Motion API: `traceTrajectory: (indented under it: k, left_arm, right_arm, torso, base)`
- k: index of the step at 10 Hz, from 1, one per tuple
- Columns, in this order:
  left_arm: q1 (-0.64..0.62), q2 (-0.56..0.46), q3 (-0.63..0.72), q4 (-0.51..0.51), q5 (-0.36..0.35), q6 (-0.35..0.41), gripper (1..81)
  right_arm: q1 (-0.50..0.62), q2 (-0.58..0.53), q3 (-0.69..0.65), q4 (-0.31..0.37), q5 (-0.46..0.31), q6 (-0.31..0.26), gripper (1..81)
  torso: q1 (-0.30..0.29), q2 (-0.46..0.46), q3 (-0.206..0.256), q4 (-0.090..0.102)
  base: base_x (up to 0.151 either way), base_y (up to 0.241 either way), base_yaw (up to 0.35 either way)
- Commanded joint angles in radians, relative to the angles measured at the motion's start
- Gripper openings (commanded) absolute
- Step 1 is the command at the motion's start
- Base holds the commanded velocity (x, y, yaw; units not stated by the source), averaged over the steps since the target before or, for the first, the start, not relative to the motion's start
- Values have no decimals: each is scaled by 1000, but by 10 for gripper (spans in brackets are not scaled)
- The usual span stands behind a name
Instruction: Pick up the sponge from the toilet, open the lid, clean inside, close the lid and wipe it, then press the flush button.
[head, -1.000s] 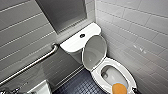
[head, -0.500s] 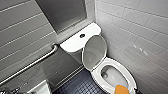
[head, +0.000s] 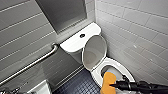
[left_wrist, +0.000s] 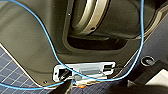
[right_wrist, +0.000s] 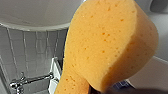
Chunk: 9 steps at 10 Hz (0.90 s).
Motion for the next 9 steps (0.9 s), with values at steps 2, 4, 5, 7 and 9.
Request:
traceTrajectory:
  k: [2,4,5,7,9]
  left_arm:
    - [34,-16,4,2,78,0,811]
    - [34,-15,3,2,78,-1,811]
    - [34,-15,-2,0,78,-1,811]
    - [34,-10,-13,0,78,-1,811]
    - [34,-7,-14,2,78,-1,811]
  right_arm:
    - [174,287,-323,2,-135,59,10]
    - [196,400,-555,0,-136,98,10]
    - [213,409,-601,0,-135,116,10]
    - [242,400,-631,2,-122,148,10]
    - [277,386,-614,2,-119,176,10]
  torso:
    - [0,0,0,0]
    - [0,0,0,0]
    - [0,0,0,0]
    - [0,0,0,0]
    - [0,0,0,0]
  base:
    - [0,0,0]
    - [0,0,0]
    - [0,0,0]
    - [0,0,0]
    - [0,0,0]
